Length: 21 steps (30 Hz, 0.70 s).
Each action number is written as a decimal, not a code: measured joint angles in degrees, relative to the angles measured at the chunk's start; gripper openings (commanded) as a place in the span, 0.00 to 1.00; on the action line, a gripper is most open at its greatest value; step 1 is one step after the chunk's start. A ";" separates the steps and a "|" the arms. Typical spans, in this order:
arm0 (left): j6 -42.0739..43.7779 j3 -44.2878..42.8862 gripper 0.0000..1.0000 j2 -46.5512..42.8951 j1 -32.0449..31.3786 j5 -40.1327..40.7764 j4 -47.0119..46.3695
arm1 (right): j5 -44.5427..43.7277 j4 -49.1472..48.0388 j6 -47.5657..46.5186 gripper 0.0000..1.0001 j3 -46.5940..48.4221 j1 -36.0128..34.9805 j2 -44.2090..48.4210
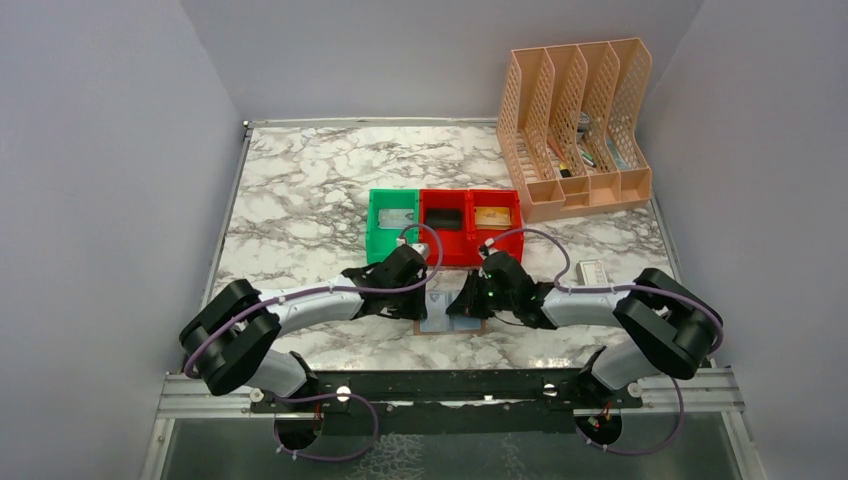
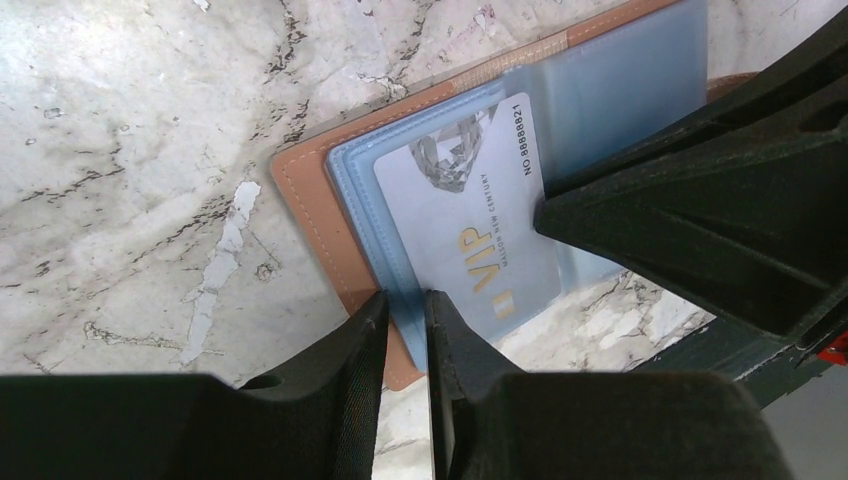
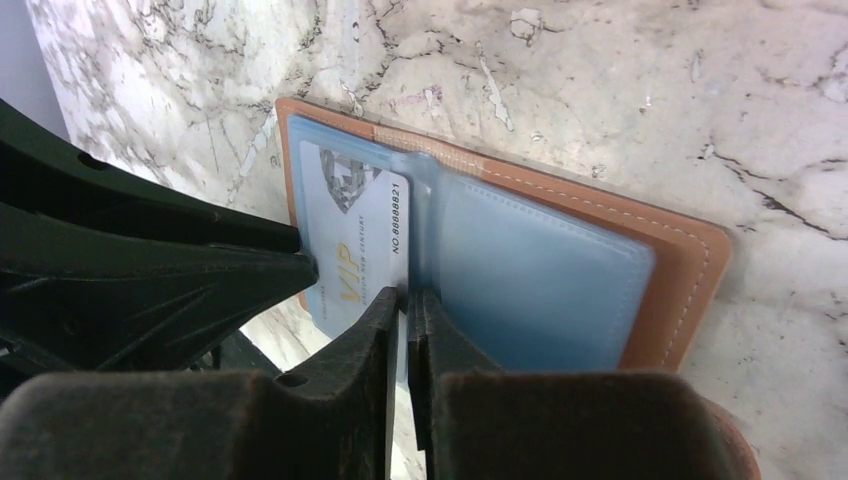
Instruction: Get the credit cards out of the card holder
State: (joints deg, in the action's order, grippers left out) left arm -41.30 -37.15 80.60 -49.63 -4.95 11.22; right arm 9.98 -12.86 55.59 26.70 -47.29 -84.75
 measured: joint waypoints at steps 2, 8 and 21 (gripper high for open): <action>0.02 0.00 0.21 0.02 0.00 0.11 0.02 | 0.31 -0.90 0.35 0.03 -0.52 0.28 -0.11; 0.02 -0.42 0.20 0.55 -0.02 0.31 0.44 | 3.30 -4.90 1.62 0.08 -2.34 1.81 -0.85; -0.33 -0.92 0.15 1.18 -0.26 0.76 0.79 | 6.43 -4.26 0.28 0.05 -1.27 2.91 -1.86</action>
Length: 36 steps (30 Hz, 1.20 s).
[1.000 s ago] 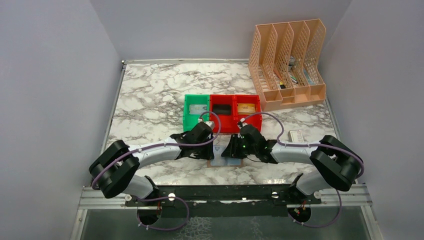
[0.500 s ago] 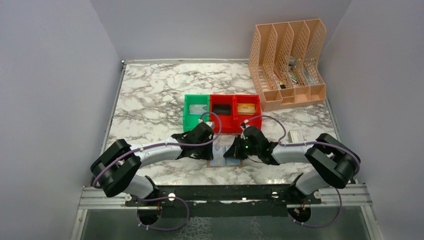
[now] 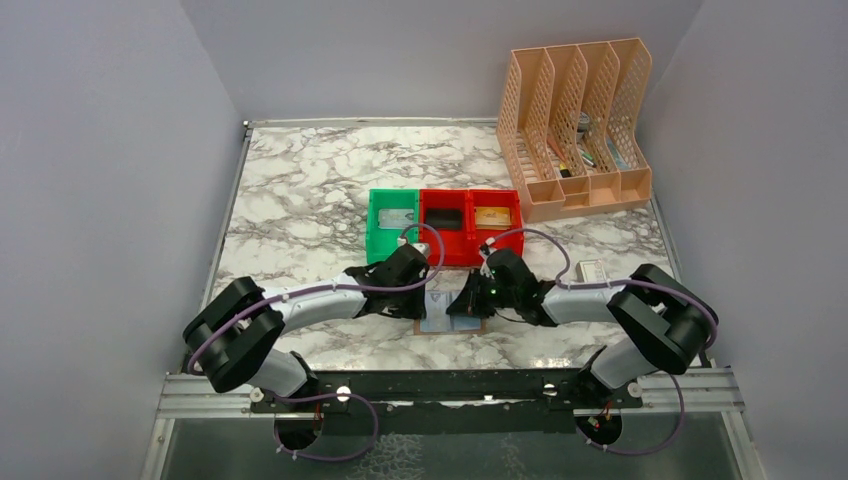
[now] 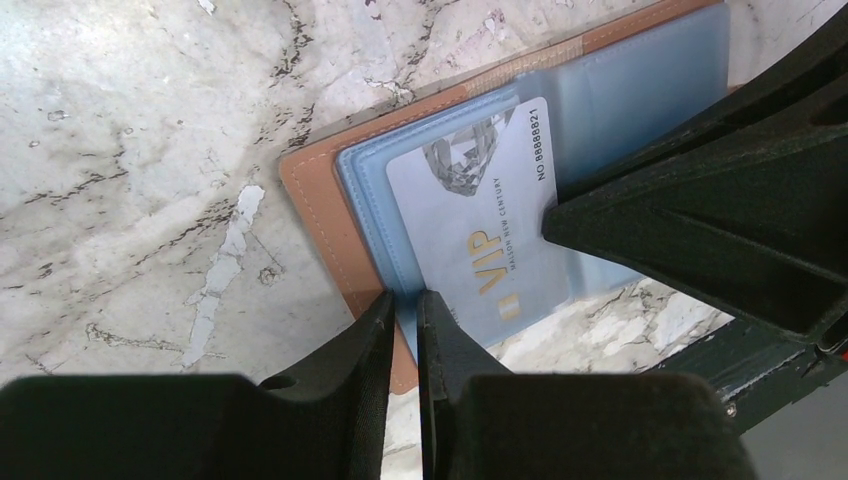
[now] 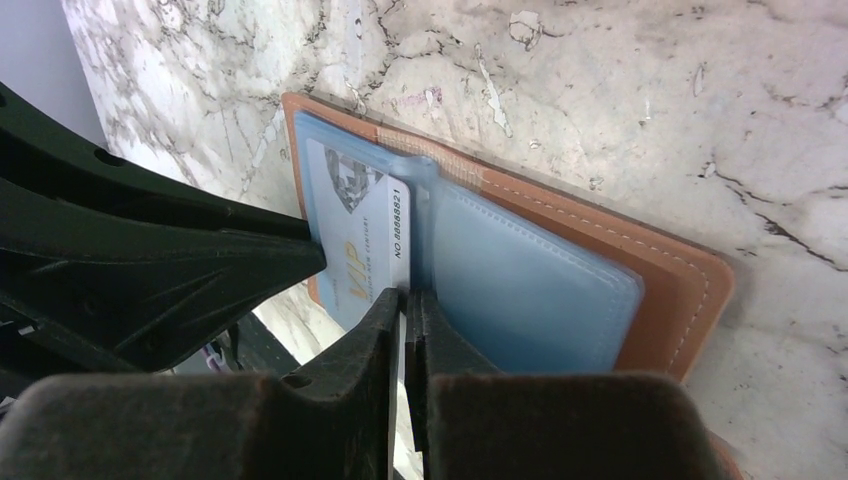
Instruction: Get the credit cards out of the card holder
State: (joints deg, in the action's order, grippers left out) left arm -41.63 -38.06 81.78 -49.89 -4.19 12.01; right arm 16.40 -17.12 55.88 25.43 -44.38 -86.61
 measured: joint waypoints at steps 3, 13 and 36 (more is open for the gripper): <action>-0.13 -0.26 0.09 0.15 -0.02 0.20 0.37 | -0.11 1.44 -0.74 0.01 0.74 0.13 -0.07; -1.42 -1.66 0.01 1.70 -0.33 2.16 1.11 | -0.28 6.73 -3.78 0.01 0.68 2.64 4.59; -2.91 -1.88 0.35 -7.72 -1.79 6.47 -0.57 | 0.02 8.07 -5.22 0.01 0.33 3.23 4.74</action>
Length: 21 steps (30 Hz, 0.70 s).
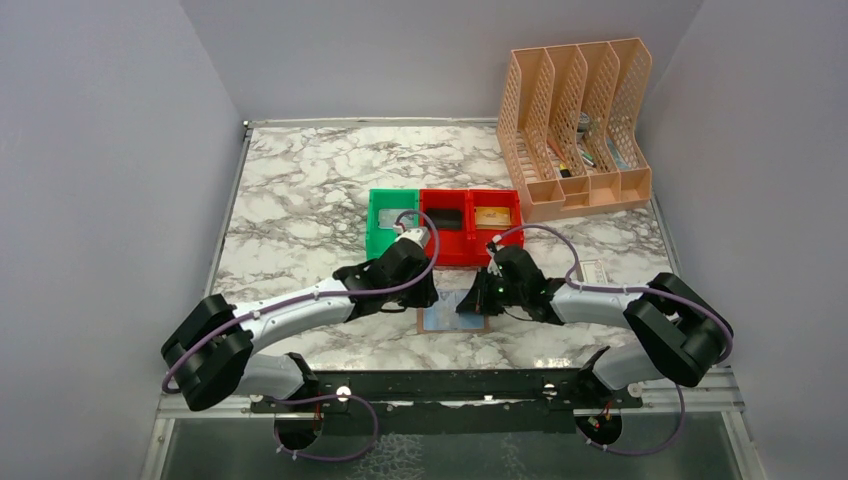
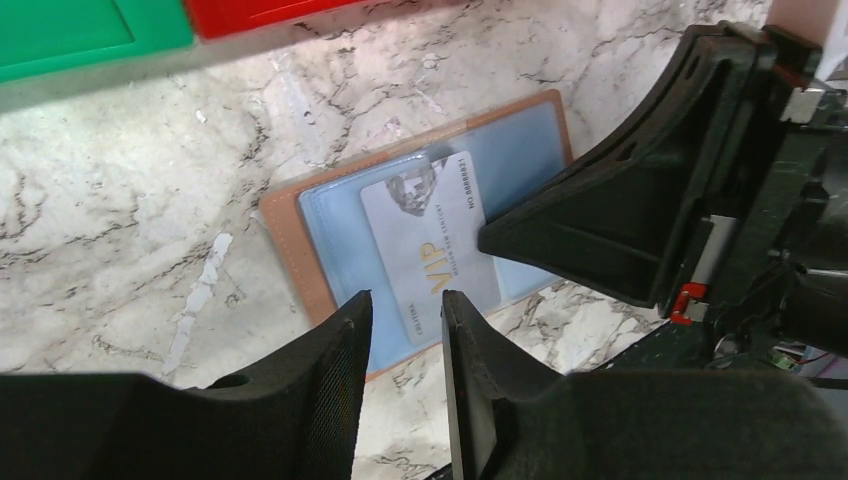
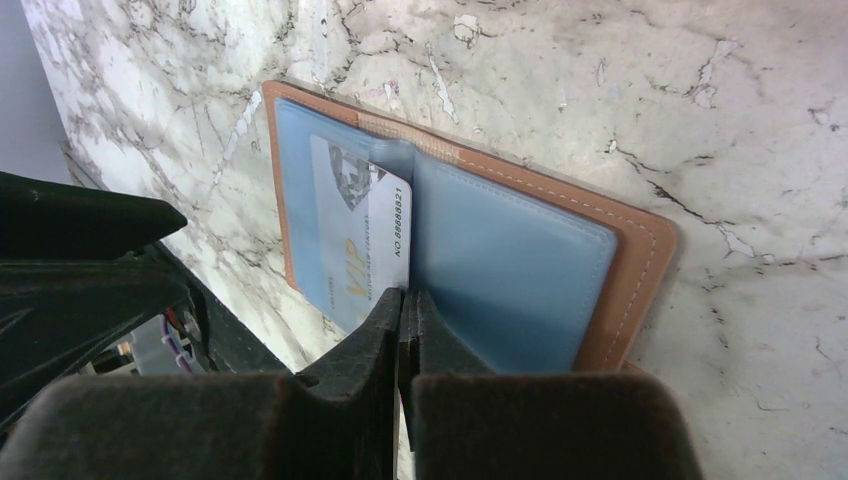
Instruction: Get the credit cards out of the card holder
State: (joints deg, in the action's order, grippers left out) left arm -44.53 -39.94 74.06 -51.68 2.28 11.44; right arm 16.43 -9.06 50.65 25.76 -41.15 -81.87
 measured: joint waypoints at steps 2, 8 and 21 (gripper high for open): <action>-0.13 0.00 0.35 0.02 -0.26 -0.04 -1.11 | 0.00 -0.09 0.07 0.01 -0.11 0.00 0.00; 0.35 0.00 0.40 0.74 -0.61 -1.55 -3.67 | 0.61 -0.79 0.11 0.01 -0.28 0.00 -0.83; 1.55 -0.02 0.35 6.01 -5.35 -3.74 -5.01 | 1.11 -1.70 1.40 0.01 -0.55 0.04 -1.11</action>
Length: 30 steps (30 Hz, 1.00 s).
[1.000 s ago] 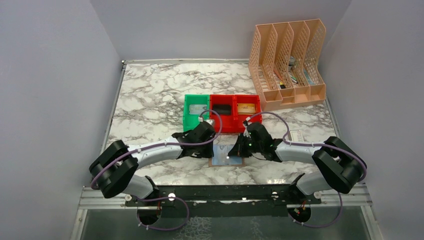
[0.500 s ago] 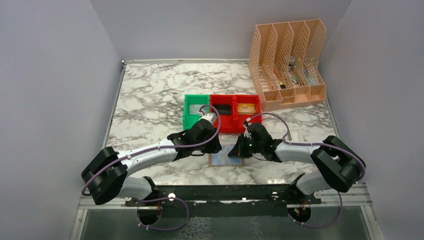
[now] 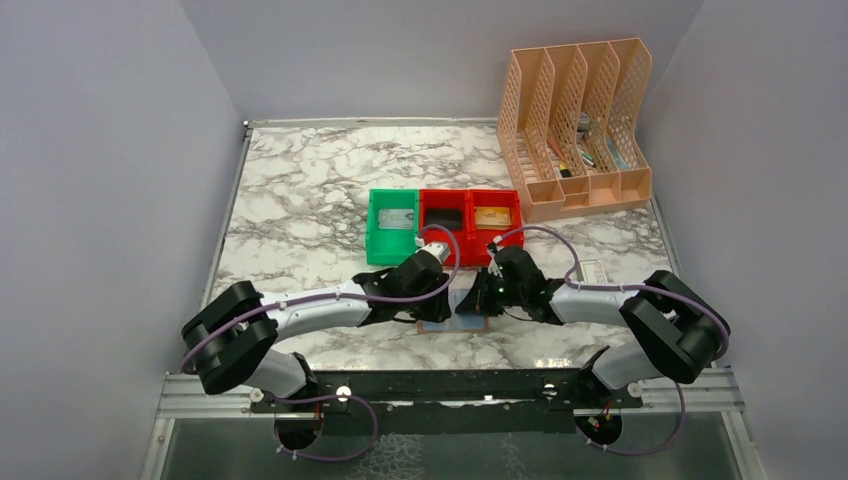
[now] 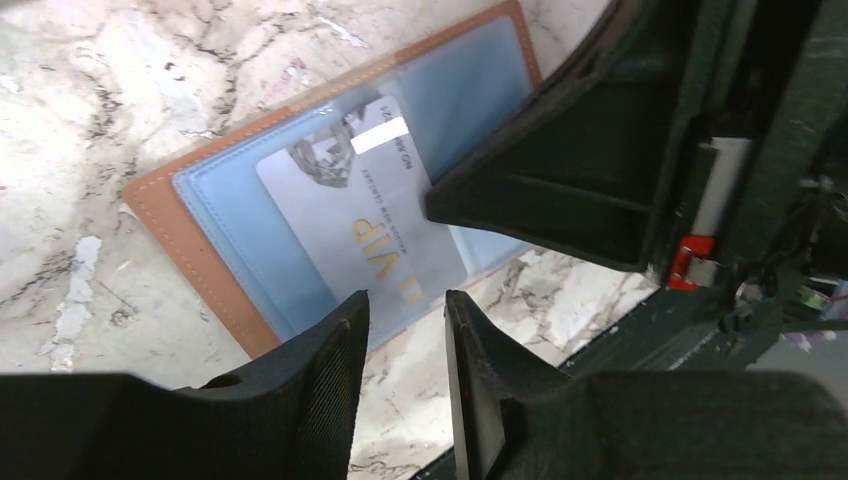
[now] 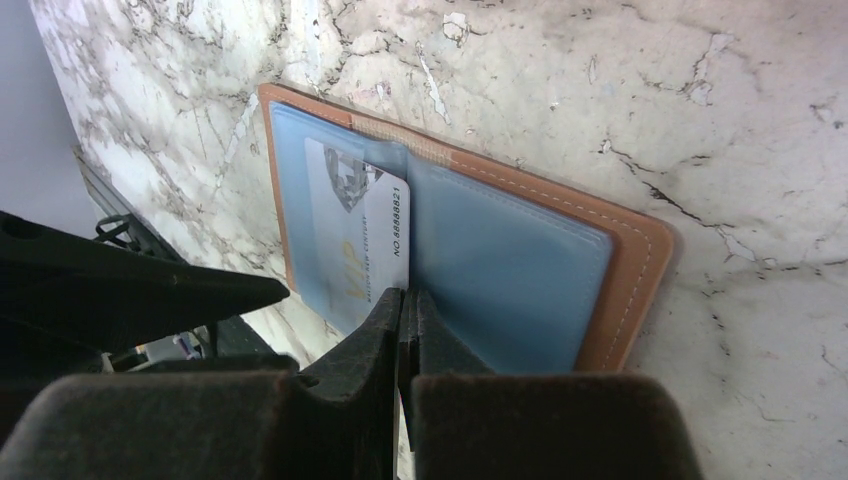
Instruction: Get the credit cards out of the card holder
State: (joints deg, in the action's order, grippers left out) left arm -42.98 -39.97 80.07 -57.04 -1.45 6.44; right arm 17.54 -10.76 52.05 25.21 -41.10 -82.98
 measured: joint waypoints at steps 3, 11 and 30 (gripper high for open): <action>-0.61 0.02 0.35 0.90 0.02 1.11 0.02 | 0.09 0.00 0.00 0.01 0.00 0.00 0.00; -2.29 0.02 0.30 3.28 0.02 3.54 0.52 | 0.09 0.00 0.04 0.01 0.00 0.00 0.00; -4.46 0.02 0.22 3.93 0.02 6.01 2.62 | -0.42 1.81 0.96 0.03 -0.42 -0.02 3.37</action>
State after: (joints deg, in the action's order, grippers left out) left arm -47.44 -39.94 84.01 -57.01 4.56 9.06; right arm 17.12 -8.95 53.01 24.80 -41.12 -79.61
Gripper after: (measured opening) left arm 0.247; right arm 0.016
